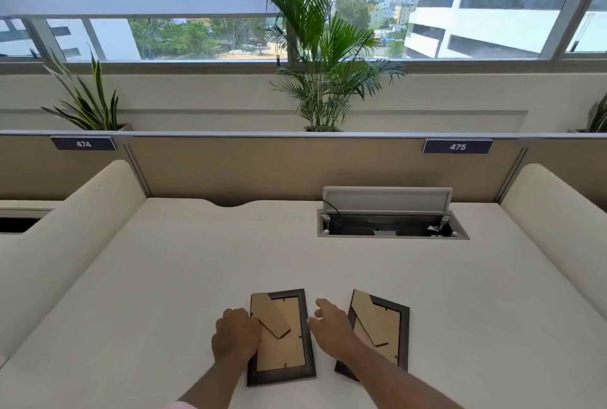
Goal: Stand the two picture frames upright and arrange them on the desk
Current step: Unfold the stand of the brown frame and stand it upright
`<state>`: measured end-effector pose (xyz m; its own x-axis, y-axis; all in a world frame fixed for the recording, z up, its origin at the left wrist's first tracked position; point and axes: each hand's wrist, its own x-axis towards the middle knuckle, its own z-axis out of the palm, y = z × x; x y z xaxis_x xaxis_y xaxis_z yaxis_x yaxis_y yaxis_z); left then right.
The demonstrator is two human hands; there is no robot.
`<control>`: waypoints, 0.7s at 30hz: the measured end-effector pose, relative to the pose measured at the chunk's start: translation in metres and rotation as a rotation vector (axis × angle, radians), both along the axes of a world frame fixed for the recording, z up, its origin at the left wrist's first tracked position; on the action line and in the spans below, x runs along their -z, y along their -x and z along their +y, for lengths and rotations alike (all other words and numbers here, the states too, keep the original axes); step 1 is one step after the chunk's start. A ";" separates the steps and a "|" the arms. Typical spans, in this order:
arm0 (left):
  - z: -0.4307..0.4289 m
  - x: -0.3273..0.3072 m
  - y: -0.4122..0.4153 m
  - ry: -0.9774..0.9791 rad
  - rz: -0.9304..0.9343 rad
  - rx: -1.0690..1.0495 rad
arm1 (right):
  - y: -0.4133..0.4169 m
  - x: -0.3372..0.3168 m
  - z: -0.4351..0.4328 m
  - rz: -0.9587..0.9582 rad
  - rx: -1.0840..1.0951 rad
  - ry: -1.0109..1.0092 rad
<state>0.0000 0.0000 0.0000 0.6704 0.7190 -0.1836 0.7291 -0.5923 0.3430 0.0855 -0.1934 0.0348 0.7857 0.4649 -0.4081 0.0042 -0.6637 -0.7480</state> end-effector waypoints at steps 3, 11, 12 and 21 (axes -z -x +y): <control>-0.004 -0.003 -0.002 0.053 0.065 0.031 | -0.001 0.003 0.009 0.022 -0.026 0.034; -0.016 -0.009 -0.001 0.605 -0.290 -0.094 | 0.000 -0.013 0.011 0.202 0.161 -0.072; -0.016 -0.013 -0.001 0.678 -0.350 -0.109 | -0.001 -0.015 0.009 0.196 0.161 -0.092; -0.035 -0.063 0.004 0.934 -0.638 -0.162 | -0.026 -0.045 0.009 -0.499 0.037 0.023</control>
